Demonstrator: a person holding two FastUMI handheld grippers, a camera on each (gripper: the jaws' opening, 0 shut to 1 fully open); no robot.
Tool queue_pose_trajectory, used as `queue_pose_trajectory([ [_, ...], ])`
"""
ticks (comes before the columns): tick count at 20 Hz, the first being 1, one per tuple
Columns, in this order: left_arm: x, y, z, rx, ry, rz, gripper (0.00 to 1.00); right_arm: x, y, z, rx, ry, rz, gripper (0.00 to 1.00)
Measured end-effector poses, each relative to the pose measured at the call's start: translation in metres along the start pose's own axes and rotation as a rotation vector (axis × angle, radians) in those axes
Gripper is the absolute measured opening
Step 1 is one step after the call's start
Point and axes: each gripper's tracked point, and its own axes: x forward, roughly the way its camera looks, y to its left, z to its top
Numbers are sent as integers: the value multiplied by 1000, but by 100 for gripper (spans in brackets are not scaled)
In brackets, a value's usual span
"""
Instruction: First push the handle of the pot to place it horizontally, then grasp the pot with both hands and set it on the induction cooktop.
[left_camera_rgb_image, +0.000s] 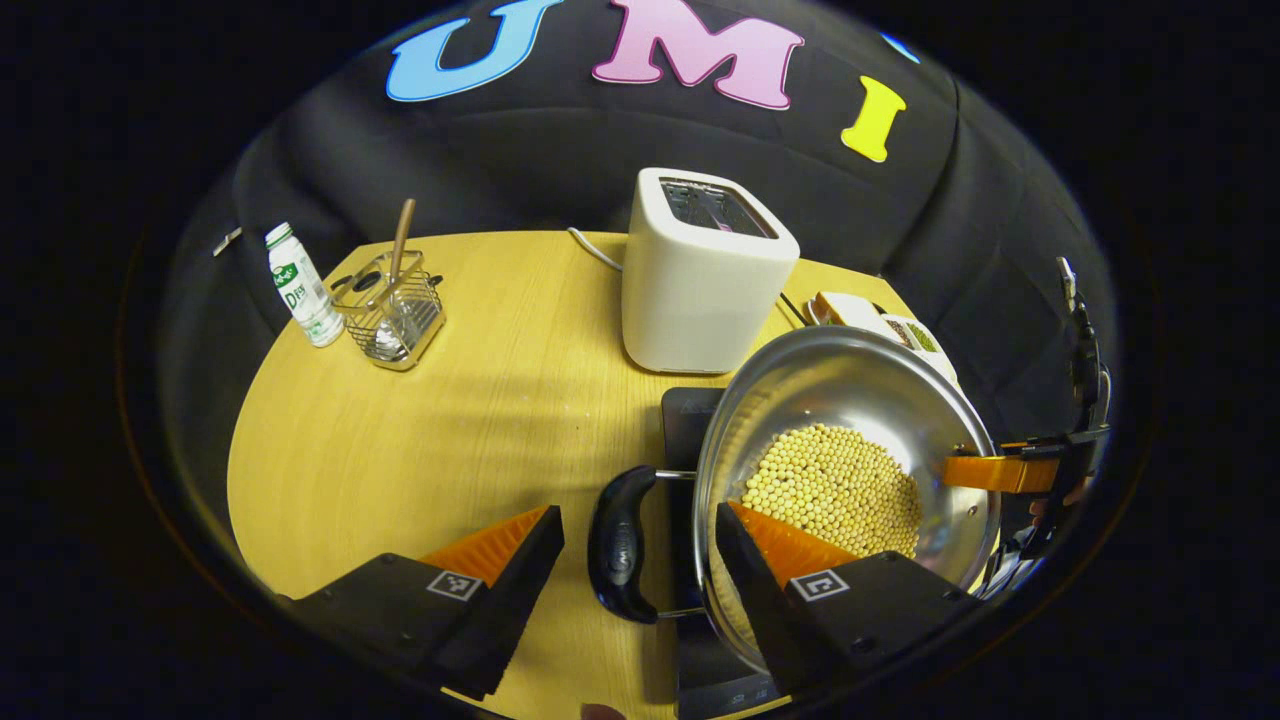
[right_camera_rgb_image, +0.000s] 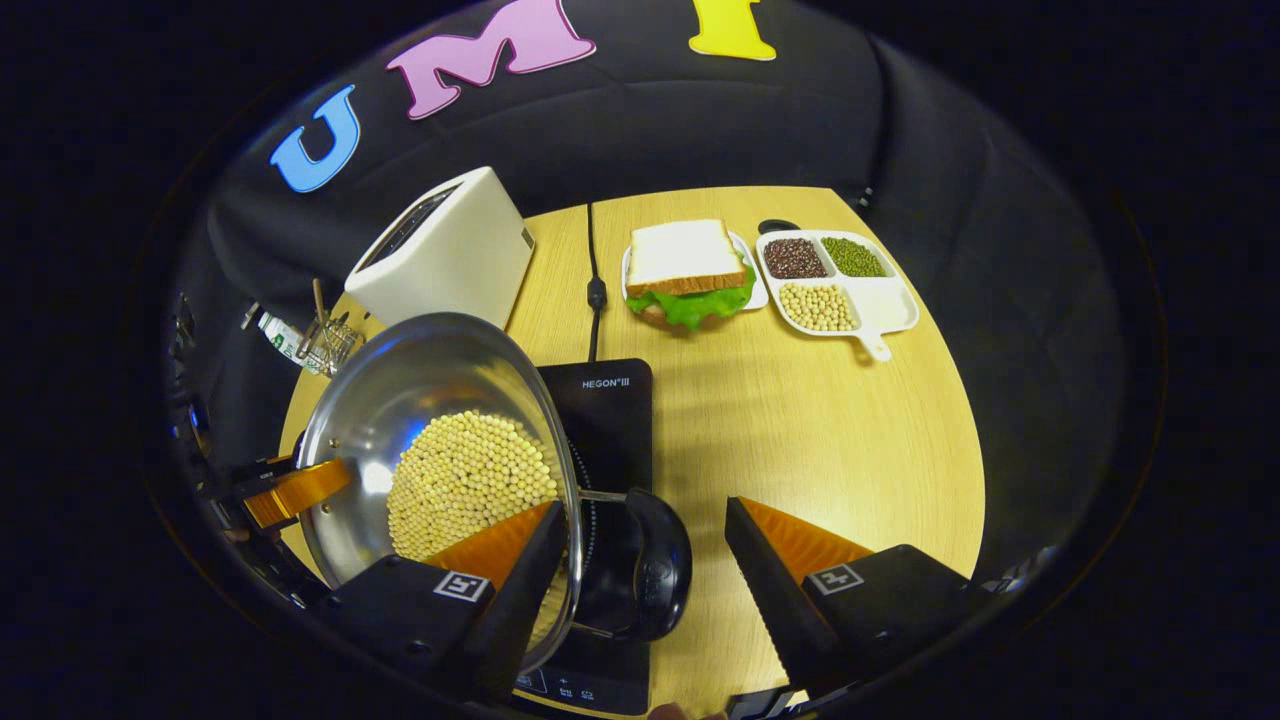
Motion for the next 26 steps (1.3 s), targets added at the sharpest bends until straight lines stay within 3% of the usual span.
queue_pose_trajectory([
  [5, -38, -2, 28, -8, -118, -8, 95, -36, 4, 26, -18, -125, -17, 99],
  [14, -142, -21, 99, 23, -464, -40, 95, -135, 24, 80, -60, -429, -45, 99],
  [26, -235, -39, 134, 128, -729, -28, 95, -231, 63, 119, -164, -754, -26, 99],
])
